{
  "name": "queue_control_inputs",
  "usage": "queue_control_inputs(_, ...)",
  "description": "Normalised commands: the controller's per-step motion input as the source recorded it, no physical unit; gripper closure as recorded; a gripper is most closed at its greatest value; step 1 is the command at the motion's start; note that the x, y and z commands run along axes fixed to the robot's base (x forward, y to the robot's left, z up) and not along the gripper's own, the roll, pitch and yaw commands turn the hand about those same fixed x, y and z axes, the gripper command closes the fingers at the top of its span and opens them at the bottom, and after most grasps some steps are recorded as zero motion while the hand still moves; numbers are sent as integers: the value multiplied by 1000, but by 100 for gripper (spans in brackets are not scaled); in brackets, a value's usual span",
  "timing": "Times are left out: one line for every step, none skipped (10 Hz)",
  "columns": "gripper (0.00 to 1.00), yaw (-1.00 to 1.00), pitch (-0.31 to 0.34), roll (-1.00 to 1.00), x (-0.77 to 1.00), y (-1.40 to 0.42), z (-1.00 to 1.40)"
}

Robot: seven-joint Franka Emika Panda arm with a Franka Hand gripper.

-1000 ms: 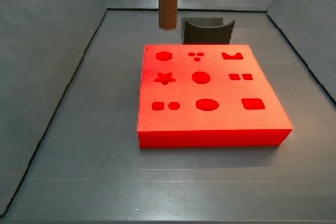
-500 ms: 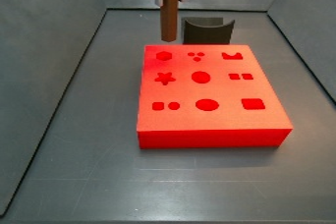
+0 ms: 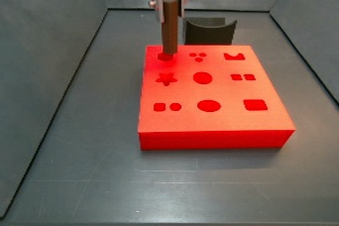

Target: Insert the hexagon object.

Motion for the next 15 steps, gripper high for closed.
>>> queue_control_inputs(100, 54, -187, 63, -143, 0, -246)
queue_control_inputs(100, 97, -210, 14, -169, 0, -137)
queue_control_inputs(100, 169, -171, 37, -20, 0, -143)
queue_control_inputs(100, 114, -60, 49, 0, 0, -140)
queue_control_inputs(100, 60, -23, 46, 0, 0, -169)
queue_control_inputs(100, 0, -14, 49, -126, 0, -131)
queue_control_inputs(100, -23, -57, 6, -323, 0, 0)
queue_control_inputs(100, -9, -11, 16, -194, 0, 0)
queue_control_inputs(100, -6, 0, 36, -111, 0, 0)
queue_control_inputs(100, 0, 0, 54, -6, 0, -31)
queue_control_inputs(100, 0, 21, 110, 0, 0, -103)
queue_control_inputs(100, 14, 27, 17, 23, 0, -6)
queue_control_inputs(100, 0, 37, 0, 20, 0, -163)
queue_control_inputs(100, 0, 197, 51, 46, 0, -614)
queue_control_inputs(100, -120, 253, 76, 0, 0, -563)
